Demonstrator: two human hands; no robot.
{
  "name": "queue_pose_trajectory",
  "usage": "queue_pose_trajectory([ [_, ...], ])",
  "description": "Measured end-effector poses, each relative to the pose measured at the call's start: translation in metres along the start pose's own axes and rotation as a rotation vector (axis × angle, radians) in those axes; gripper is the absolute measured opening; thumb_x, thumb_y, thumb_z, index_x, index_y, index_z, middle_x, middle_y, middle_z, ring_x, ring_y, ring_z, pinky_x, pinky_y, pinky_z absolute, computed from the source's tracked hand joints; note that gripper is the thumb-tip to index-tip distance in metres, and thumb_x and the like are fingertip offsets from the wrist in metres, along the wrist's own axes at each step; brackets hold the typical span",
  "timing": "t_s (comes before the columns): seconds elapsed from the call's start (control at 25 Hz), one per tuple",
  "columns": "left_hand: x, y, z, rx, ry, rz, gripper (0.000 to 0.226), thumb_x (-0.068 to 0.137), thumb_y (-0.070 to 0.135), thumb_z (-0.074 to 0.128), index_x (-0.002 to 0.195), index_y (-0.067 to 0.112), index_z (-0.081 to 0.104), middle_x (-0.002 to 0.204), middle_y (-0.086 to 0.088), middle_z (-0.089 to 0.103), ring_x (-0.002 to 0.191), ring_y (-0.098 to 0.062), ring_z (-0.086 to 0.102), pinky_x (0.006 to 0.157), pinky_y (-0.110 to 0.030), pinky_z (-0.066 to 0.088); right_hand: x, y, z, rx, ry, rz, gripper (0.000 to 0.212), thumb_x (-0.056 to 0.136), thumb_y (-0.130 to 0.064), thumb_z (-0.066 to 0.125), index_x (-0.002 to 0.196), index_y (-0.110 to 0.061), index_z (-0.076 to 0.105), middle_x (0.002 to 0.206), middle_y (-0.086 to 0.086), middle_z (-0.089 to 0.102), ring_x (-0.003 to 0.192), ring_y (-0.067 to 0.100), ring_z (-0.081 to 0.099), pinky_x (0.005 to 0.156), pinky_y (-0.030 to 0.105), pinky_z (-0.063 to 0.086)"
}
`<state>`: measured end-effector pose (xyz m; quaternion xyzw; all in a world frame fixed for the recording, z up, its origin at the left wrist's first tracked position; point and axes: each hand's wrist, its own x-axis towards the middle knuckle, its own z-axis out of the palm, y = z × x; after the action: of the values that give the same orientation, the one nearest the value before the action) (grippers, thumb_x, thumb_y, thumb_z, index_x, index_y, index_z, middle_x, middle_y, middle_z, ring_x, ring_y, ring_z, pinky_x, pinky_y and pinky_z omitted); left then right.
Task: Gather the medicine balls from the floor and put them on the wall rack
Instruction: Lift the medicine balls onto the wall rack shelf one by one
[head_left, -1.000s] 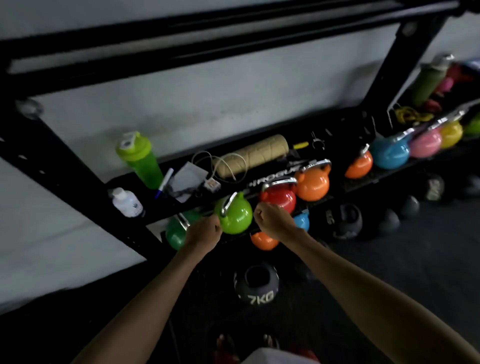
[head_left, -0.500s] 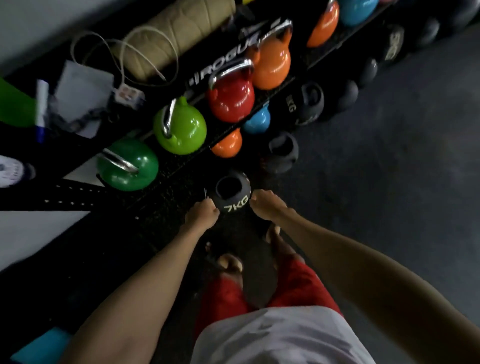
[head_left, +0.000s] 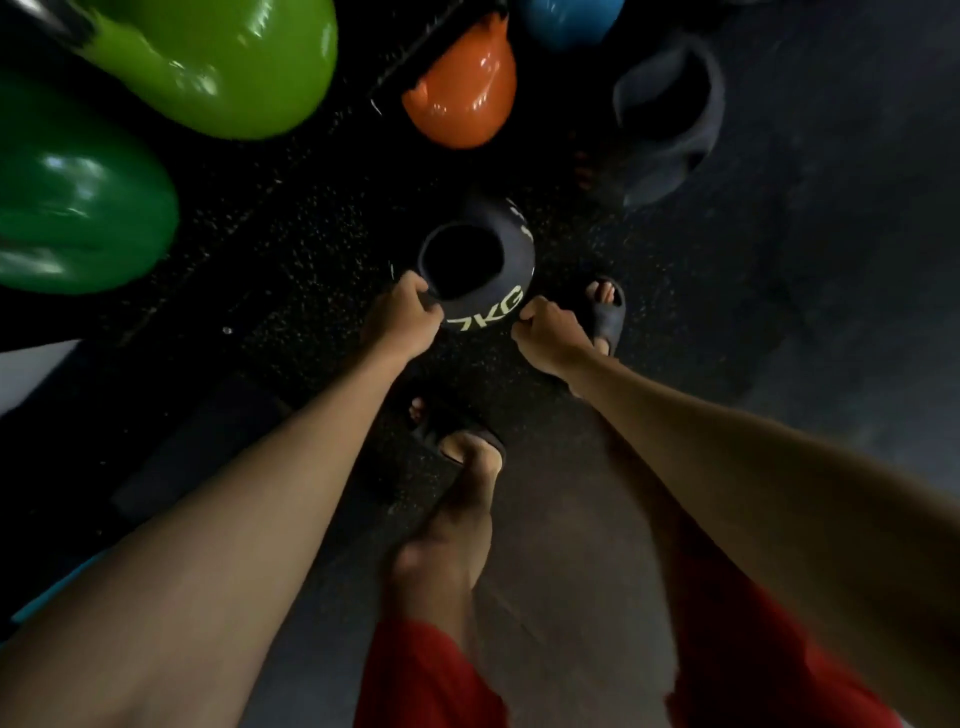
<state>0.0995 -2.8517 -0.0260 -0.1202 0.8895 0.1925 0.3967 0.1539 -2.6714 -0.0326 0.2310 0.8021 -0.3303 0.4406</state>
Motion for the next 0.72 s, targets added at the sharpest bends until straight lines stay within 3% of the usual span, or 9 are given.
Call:
queue_pose_trajectory([
  [0.12,0.072,-0.003,0.030,0.058,0.080,0.040,0.053,0.091,0.020,0.064,0.139,0.017,0.043,0.143,-0.012,0.043,0.131,-0.031,0.044,0.101,-0.040,0.043,0.064,0.022,0.026,0.105,-0.030,0.049,0.034,0.098,-0.021,0.045,0.125,-0.008,0.059,0.120,0.015,0.063,0.111,0.035,0.060,0.083,0.032,0.044],
  [0.24,0.136,0.006,0.049,0.145,0.108,0.082,0.076,0.085,0.022,0.071,0.150,0.019,0.030,0.152,-0.013,0.034,0.140,-0.032,0.033,0.113,-0.043,0.035,0.109,0.044,0.047,0.269,-0.033,0.158,0.037,0.098,-0.026,0.051,0.132,-0.011,0.051,0.110,0.009,0.060,0.106,0.034,0.063,0.089,0.045,0.055],
  [0.32,0.165,0.011,0.065,0.221,0.107,0.063,0.082,0.085,0.025,0.072,0.153,0.020,0.025,0.156,-0.014,0.028,0.144,-0.035,0.024,0.115,-0.045,0.033,0.132,0.060,0.059,0.410,-0.061,0.263,0.043,0.098,-0.029,0.053,0.138,-0.015,0.045,0.113,0.008,0.058,0.107,0.031,0.064,0.082,0.046,0.059],
  [0.44,0.192,0.009,0.083,0.363,0.270,0.125,0.069,0.085,0.028,0.070,0.144,0.019,0.036,0.148,-0.013,0.039,0.140,-0.036,0.028,0.112,-0.048,0.034,0.160,0.073,0.071,0.626,-0.052,0.344,0.050,0.101,-0.032,0.048,0.148,-0.017,0.037,0.129,0.009,0.058,0.108,0.026,0.063,0.070,0.037,0.059],
  [0.56,0.208,-0.005,0.087,0.368,0.390,0.239,0.048,0.088,0.025,0.067,0.130,0.016,0.046,0.135,-0.010,0.053,0.130,-0.030,0.042,0.105,-0.045,0.038,0.179,0.067,0.082,0.860,-0.023,0.387,0.045,0.104,-0.032,0.037,0.147,-0.017,0.039,0.129,0.008,0.057,0.112,0.024,0.060,0.090,0.045,0.056],
  [0.72,0.219,-0.023,0.090,0.326,0.414,0.241,0.049,0.090,0.019,0.064,0.134,0.012,0.043,0.136,-0.011,0.051,0.131,-0.030,0.043,0.103,-0.047,0.037,0.185,0.049,0.108,0.943,0.063,0.369,0.044,0.104,-0.037,0.034,0.141,-0.015,0.036,0.126,0.004,0.057,0.114,0.023,0.058,0.103,0.047,0.047],
])
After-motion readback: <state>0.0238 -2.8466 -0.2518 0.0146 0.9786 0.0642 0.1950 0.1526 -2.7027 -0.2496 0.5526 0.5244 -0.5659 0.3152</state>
